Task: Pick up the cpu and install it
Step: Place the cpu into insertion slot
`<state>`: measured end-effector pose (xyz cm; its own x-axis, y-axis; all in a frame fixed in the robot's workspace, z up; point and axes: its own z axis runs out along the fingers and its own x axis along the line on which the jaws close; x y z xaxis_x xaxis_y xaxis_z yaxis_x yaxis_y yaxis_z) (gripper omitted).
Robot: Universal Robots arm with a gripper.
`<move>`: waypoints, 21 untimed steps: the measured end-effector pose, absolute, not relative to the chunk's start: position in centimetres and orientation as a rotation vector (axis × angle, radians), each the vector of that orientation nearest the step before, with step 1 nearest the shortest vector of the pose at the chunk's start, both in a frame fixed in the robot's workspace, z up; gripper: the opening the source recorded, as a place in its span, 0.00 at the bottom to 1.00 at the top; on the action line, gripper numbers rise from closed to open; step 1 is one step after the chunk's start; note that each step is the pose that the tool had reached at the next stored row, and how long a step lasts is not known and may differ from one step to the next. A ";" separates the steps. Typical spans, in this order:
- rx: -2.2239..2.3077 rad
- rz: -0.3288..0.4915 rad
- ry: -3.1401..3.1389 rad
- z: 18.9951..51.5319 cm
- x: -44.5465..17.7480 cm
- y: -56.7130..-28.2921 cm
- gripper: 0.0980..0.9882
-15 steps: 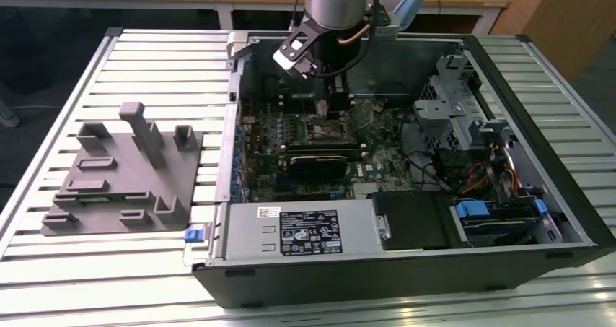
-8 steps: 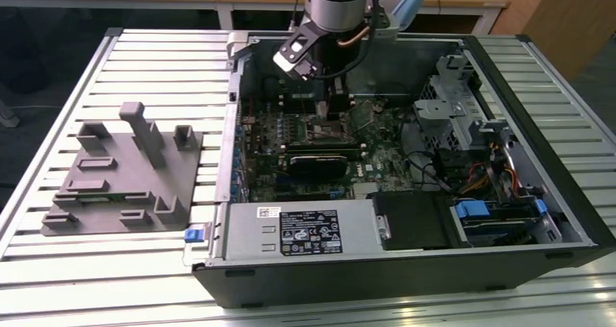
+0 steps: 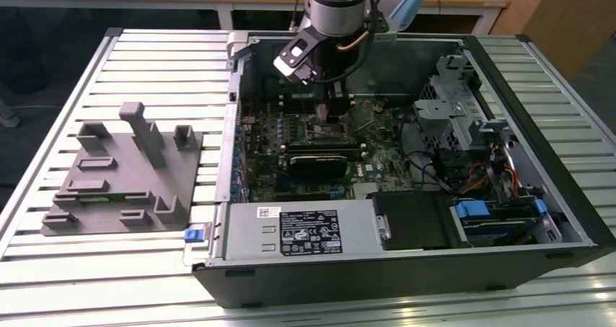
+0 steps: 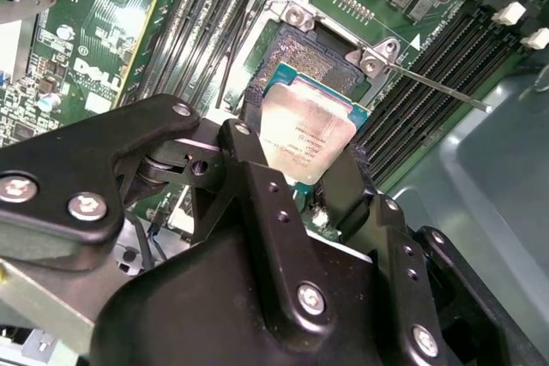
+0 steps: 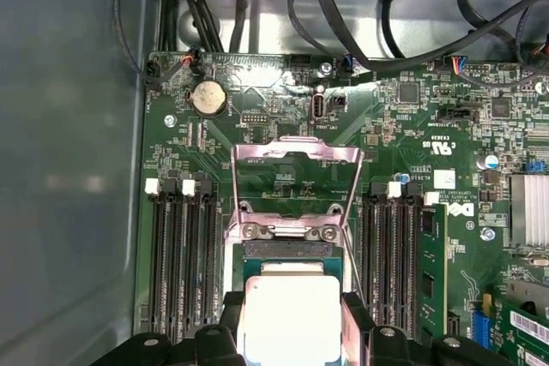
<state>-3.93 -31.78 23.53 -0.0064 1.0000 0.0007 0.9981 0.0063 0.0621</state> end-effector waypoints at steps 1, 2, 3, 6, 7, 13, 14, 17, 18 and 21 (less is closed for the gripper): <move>2.183 0.069 2.197 23.4 -3.9 -31.8 0.49; 2.183 0.069 2.197 23.4 -3.9 -31.8 0.49; 2.183 0.069 2.197 23.3 -3.9 -31.8 0.49; 2.182 0.066 2.196 23.0 -3.9 -31.8 0.49; 2.182 0.066 2.196 22.9 -3.9 -31.8 0.49; 2.182 0.066 2.196 22.6 -3.9 -31.8 0.49; 2.182 0.066 2.196 22.6 -3.9 -31.8 0.49; 2.182 0.066 2.196 22.5 -3.9 -31.8 0.49; 2.182 0.066 2.196 22.5 -3.9 -31.8 0.49; 2.182 0.066 2.196 22.4 -3.9 -31.8 0.49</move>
<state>-3.93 -31.77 22.39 -0.0062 1.0000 -0.0018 0.9980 0.0063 0.0622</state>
